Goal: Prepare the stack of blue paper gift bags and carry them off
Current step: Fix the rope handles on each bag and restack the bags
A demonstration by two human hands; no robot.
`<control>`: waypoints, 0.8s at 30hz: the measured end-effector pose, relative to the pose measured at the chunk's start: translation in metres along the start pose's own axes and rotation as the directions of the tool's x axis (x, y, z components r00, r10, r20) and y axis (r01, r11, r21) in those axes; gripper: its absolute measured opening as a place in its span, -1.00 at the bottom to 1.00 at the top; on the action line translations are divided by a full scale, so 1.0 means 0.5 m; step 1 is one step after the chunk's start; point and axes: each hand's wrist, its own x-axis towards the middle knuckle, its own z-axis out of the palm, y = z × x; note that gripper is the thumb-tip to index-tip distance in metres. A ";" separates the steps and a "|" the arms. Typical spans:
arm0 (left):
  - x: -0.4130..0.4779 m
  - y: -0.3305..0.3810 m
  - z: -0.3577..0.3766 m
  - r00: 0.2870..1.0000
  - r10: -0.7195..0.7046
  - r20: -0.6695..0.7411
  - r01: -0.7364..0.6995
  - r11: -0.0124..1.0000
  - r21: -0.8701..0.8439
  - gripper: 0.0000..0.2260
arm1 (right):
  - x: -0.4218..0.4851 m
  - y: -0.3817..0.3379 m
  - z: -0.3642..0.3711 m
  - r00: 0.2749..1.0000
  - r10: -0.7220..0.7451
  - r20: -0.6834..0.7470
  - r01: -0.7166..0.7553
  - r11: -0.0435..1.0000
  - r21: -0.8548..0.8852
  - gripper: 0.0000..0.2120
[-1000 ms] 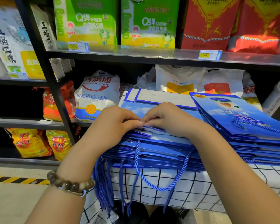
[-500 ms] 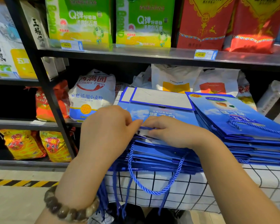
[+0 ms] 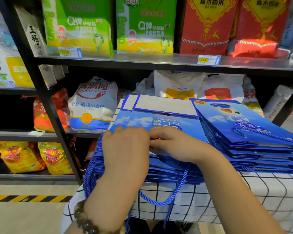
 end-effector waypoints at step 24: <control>-0.010 -0.026 -0.006 0.990 0.139 -0.020 -0.140 0.987 -0.082 -0.89 | -0.010 0.002 -0.007 0.974 -0.015 -0.226 -0.031 0.979 -0.199 -0.91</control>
